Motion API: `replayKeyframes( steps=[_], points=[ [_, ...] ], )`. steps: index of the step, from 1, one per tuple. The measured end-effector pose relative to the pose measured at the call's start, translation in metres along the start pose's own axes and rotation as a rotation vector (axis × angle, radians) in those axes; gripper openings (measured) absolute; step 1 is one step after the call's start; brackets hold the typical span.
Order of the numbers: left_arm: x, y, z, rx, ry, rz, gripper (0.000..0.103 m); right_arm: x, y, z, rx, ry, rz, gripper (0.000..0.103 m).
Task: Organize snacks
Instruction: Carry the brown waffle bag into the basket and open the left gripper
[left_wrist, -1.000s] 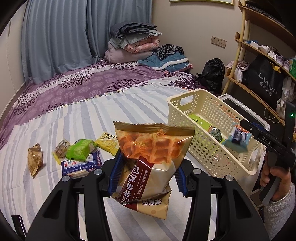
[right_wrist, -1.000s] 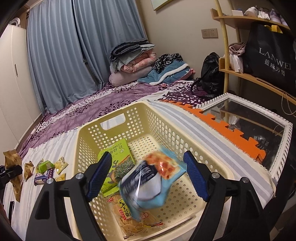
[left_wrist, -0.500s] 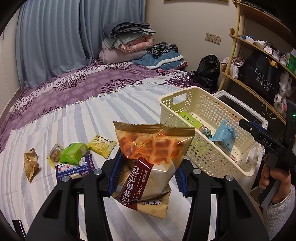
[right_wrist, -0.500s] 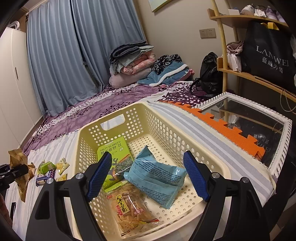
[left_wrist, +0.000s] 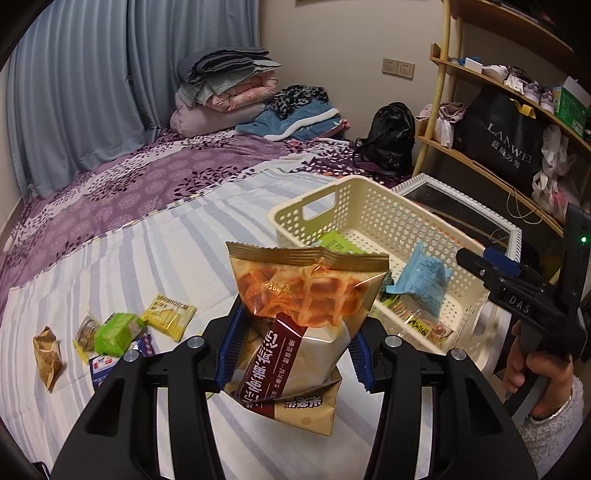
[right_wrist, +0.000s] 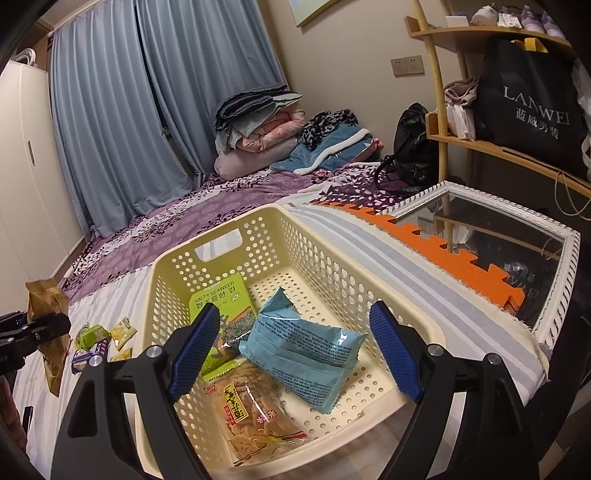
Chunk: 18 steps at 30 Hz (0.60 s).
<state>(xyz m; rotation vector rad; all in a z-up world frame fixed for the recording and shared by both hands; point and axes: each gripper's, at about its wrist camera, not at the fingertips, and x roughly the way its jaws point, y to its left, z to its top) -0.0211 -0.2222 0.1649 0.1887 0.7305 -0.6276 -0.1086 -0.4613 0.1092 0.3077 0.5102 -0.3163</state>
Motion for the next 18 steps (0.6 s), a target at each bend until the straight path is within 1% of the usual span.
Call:
replayKeyframes(
  steps=[7,11,18],
  points=[
    [0.015,-0.030,0.021,0.040,-0.008,-0.055,0.051,-0.003,-0.003,-0.001,-0.023,-0.009,-0.020,0.083],
    [0.028,-0.049,0.033,0.050,-0.005,-0.103,0.051,-0.005,-0.002,-0.001,-0.059,-0.017,-0.055,0.083],
    [0.054,-0.073,0.049,0.053,0.008,-0.171,0.051,-0.011,-0.005,0.000,-0.078,-0.027,-0.078,0.083]
  ],
)
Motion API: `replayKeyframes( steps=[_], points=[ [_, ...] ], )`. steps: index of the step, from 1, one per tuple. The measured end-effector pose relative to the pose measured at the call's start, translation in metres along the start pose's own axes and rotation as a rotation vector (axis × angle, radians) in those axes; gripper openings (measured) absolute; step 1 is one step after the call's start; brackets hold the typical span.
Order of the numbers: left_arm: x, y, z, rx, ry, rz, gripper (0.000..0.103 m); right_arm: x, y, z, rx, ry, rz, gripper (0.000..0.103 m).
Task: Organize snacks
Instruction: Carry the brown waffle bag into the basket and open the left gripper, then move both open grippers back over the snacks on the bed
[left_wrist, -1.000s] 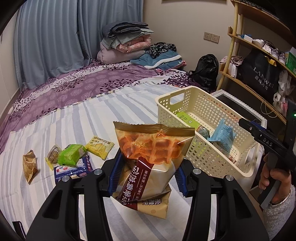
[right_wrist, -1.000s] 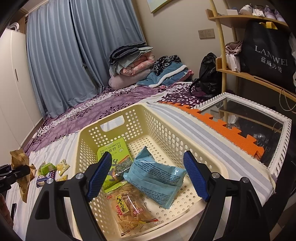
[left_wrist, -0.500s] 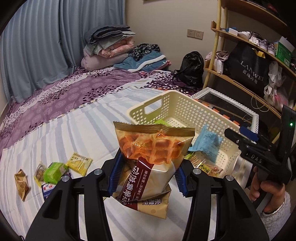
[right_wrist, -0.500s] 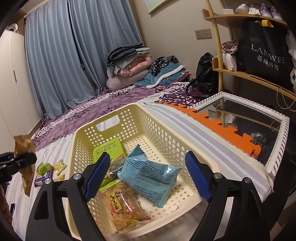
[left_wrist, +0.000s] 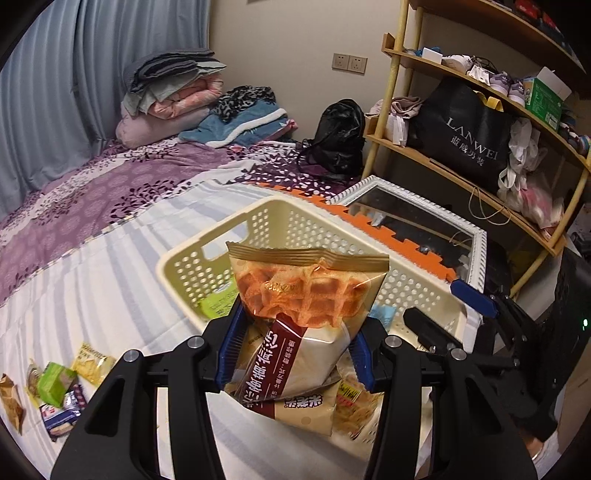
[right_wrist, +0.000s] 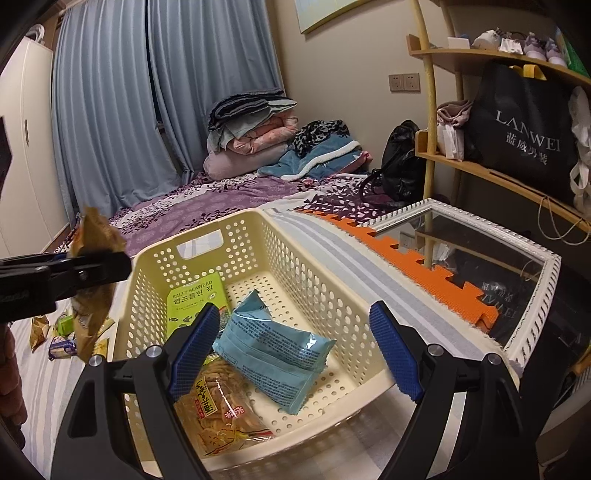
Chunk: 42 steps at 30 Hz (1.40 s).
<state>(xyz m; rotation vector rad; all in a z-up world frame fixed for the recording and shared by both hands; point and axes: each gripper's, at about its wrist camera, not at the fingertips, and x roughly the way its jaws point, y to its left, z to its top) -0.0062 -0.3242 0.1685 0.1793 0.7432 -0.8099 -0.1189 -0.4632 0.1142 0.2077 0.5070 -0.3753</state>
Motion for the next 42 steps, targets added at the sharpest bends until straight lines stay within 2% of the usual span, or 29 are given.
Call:
replayKeyframes(
  steps=[4,6,7,8,23,42],
  points=[
    [0.016,-0.006,0.006,-0.004,0.013,-0.026,0.052,-0.001,-0.002,0.002,0.000,0.000,-0.004,0.083],
    [0.021,-0.009,0.006,-0.003,0.016,-0.036,0.069,-0.001,-0.002,0.002,-0.003,0.000,-0.009,0.083],
    [0.022,-0.010,0.007,-0.007,0.007,-0.031,0.092,0.000,-0.002,0.002,-0.004,0.000,-0.011,0.083],
    [0.021,-0.010,0.008,-0.010,-0.007,-0.016,0.100,0.000,-0.003,0.003,-0.003,0.000,-0.013,0.084],
    [0.009,0.016,0.003,-0.035,-0.005,0.070,0.100,0.000,0.016,0.006,-0.033,-0.002,0.000,0.086],
    [-0.017,0.055,-0.014,-0.117,-0.011,0.133,0.100,-0.006,0.053,0.009,-0.120,0.014,0.020,0.089]
  ],
)
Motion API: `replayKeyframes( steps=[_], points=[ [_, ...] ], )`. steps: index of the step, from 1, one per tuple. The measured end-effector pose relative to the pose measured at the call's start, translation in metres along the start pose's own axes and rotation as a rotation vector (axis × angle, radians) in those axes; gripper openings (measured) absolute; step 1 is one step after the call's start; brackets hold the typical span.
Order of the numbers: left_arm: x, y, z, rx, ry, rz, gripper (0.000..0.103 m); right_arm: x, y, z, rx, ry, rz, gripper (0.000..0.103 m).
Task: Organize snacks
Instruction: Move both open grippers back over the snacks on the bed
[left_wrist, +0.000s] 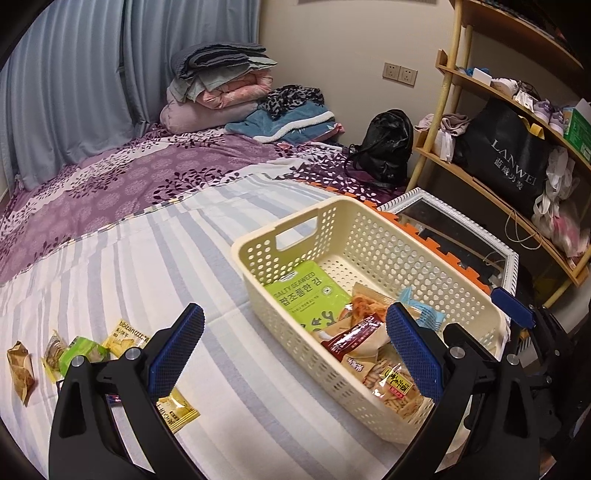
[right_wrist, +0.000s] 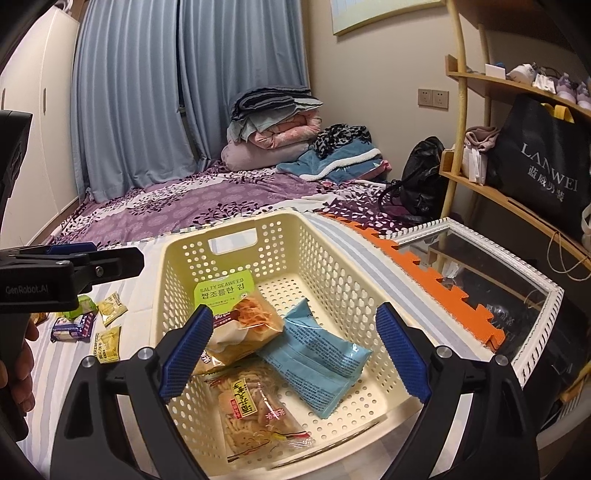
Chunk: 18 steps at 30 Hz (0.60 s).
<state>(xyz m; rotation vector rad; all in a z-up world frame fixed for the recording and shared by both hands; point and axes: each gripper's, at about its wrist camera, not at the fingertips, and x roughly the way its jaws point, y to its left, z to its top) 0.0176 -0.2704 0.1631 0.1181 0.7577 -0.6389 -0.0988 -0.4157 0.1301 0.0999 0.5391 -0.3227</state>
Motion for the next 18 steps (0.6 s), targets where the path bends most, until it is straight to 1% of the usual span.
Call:
replayKeyframes(
  steps=[12,18],
  points=[
    [-0.015,0.039,-0.016,-0.065,-0.003,0.045,0.100,-0.004,0.023,0.005,-0.039,-0.002,0.027,0.091],
    [-0.022,0.067,-0.025,-0.116,-0.002,0.075,0.100,-0.004,0.044,0.006,-0.067,-0.003,0.073,0.092]
  ],
)
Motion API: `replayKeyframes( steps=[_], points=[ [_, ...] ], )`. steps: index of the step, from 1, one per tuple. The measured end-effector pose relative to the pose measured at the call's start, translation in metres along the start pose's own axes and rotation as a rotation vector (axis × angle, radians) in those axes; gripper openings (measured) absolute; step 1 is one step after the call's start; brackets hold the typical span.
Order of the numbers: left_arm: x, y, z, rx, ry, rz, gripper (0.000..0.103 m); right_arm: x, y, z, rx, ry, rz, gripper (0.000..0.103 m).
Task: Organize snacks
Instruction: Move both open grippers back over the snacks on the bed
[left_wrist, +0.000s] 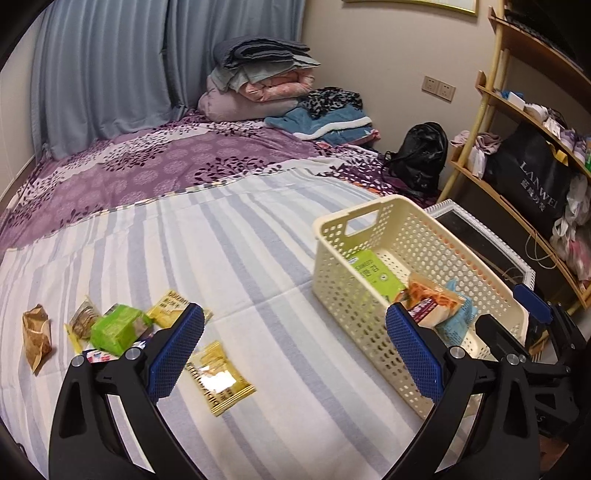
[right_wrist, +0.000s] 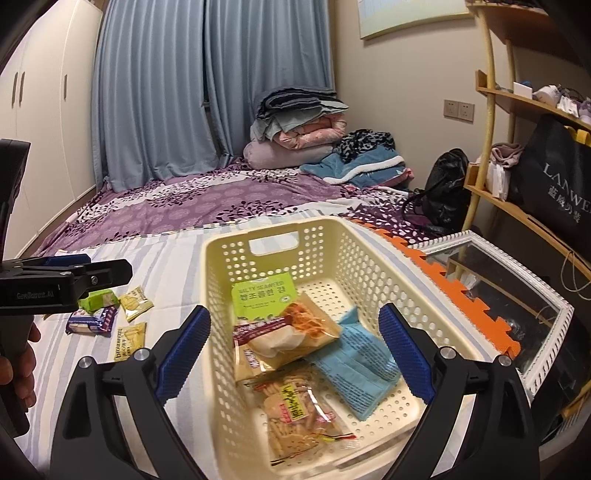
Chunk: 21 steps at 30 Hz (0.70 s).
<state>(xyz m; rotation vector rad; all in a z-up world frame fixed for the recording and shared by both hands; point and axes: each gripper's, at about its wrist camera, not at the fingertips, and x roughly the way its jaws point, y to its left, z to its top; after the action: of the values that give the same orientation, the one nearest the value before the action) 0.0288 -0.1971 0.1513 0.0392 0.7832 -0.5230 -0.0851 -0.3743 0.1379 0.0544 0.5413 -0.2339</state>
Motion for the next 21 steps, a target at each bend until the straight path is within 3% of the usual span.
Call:
replayKeyframes(
  steps=[21],
  points=[
    [-0.034,0.153,-0.031,-0.256,-0.023,0.181,0.100,0.018,0.130,-0.020,-0.195,0.084,0.253,0.092]
  ],
)
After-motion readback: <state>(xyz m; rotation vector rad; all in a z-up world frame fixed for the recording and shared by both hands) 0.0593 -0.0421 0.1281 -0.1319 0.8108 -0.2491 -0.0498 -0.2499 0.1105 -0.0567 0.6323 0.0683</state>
